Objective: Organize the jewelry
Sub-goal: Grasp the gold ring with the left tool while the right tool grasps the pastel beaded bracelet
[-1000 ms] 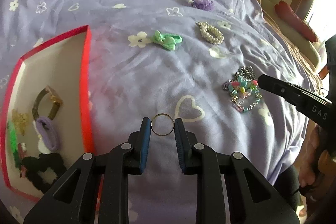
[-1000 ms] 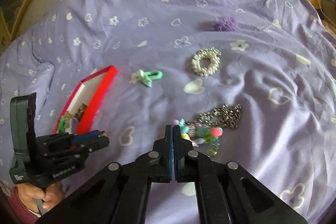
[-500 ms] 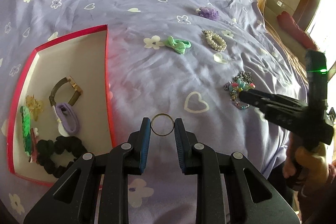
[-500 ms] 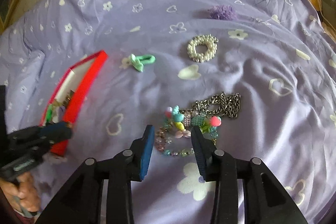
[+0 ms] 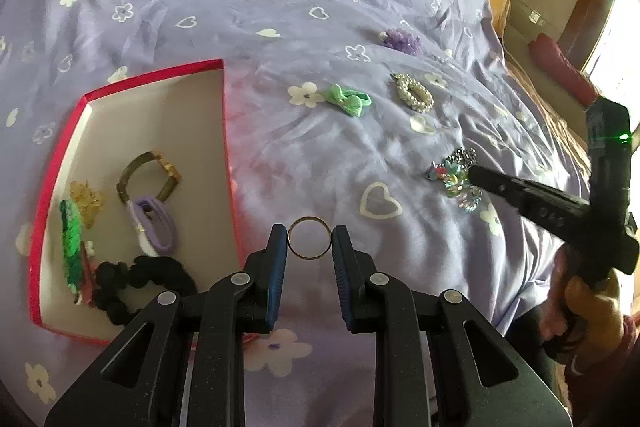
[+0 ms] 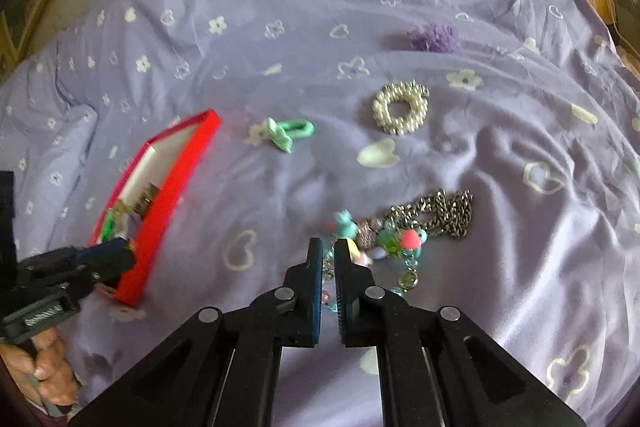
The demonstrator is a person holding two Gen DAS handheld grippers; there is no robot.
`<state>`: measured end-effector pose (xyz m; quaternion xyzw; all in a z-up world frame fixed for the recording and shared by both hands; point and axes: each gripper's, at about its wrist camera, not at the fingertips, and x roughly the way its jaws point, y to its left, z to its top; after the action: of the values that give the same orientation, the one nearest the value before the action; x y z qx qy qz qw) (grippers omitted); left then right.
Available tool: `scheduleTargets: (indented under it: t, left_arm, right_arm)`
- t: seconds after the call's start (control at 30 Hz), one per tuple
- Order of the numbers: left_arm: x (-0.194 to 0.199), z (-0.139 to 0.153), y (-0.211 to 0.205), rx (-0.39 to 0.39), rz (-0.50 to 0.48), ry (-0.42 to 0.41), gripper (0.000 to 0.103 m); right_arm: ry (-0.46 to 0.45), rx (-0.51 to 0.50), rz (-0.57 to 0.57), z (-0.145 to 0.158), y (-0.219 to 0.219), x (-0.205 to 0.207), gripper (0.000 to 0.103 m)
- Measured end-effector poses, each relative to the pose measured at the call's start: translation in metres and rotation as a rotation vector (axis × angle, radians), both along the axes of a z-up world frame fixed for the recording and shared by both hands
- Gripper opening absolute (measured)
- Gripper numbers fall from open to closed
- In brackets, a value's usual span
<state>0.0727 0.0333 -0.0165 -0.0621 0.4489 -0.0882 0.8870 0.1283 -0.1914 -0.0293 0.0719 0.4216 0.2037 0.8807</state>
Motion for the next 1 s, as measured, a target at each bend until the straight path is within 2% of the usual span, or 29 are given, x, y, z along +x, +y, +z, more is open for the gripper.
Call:
scheduleTargets:
  t: [0.13,0.17,0.23,0.43,0.5,0.63,0.8,0.87,1.0]
  left_arm:
    - [-0.005,0.004,0.011,-0.005,0.022,-0.007,0.021]
    - [-0.006,0.005,0.014,-0.005,0.028,-0.009,0.021]
    - [-0.009,0.007,0.02,-0.006,0.039,-0.013,0.021]
    - [-0.016,0.009,0.037,-0.016,0.071,-0.018,0.021]
    - [-0.018,0.009,0.04,-0.016,0.077,-0.017,0.021]
    - [-0.022,0.008,0.043,-0.022,0.08,-0.018,0.021]
    - [-0.023,0.005,0.043,-0.028,0.078,-0.01,0.021]
    - [-0.022,0.003,0.041,-0.03,0.076,-0.003,0.021]
    - [-0.021,0.0,0.038,-0.027,0.074,0.008,0.021]
  right_arm:
    - [-0.031,0.052,0.012,0.02,0.003,-0.004,0.005]
    - [-0.036,0.062,0.017,0.025,0.004,-0.004,0.0]
    - [-0.056,0.078,0.03,0.036,0.008,-0.007,0.0]
    - [-0.083,0.063,0.069,0.05,0.027,-0.013,0.0]
    - [-0.045,0.063,0.063,0.043,0.026,-0.01,0.001]
    - [0.029,0.006,0.011,0.019,0.012,-0.01,0.015]
    - [0.093,-0.062,-0.054,-0.008,-0.011,-0.011,0.024]
    - [0.135,-0.071,-0.058,-0.021,-0.013,-0.008,0.034]
    - [0.122,-0.13,-0.046,-0.036,-0.002,-0.001,0.035]
